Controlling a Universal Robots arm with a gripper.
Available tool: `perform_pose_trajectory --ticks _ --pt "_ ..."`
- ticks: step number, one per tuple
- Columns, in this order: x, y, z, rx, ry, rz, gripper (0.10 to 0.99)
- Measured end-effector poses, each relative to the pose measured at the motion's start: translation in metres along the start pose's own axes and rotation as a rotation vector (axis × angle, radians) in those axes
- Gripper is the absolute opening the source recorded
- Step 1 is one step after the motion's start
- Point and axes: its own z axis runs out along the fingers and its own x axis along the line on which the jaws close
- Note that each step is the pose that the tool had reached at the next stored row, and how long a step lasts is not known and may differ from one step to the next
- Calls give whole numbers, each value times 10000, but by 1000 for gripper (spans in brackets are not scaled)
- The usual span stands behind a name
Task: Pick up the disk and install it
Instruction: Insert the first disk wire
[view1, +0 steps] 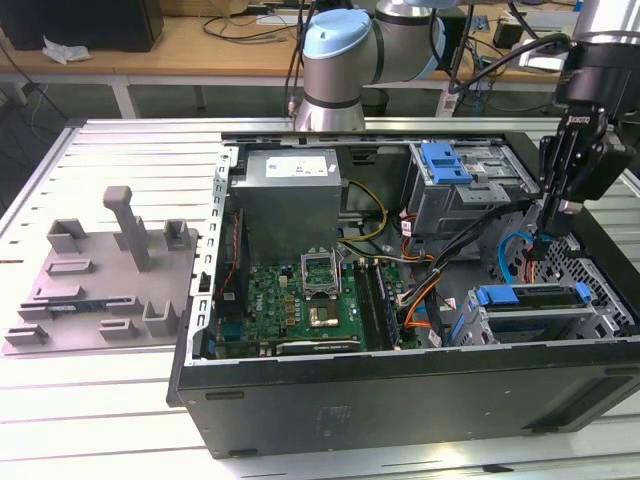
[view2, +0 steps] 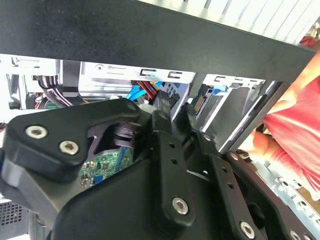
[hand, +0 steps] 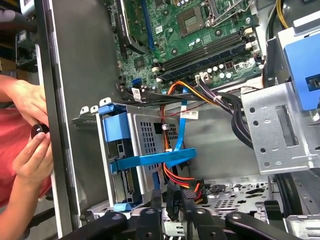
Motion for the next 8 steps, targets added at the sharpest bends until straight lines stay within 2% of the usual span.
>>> perform_pose_trajectory --ticks 1,2,3,8 --pt "-4 0 3 2 10 1 212" --pt "-7 0 6 3 21 3 212" --pt "-12 0 11 6 40 5 169" --pt "-14 0 13 -3 60 1 169"
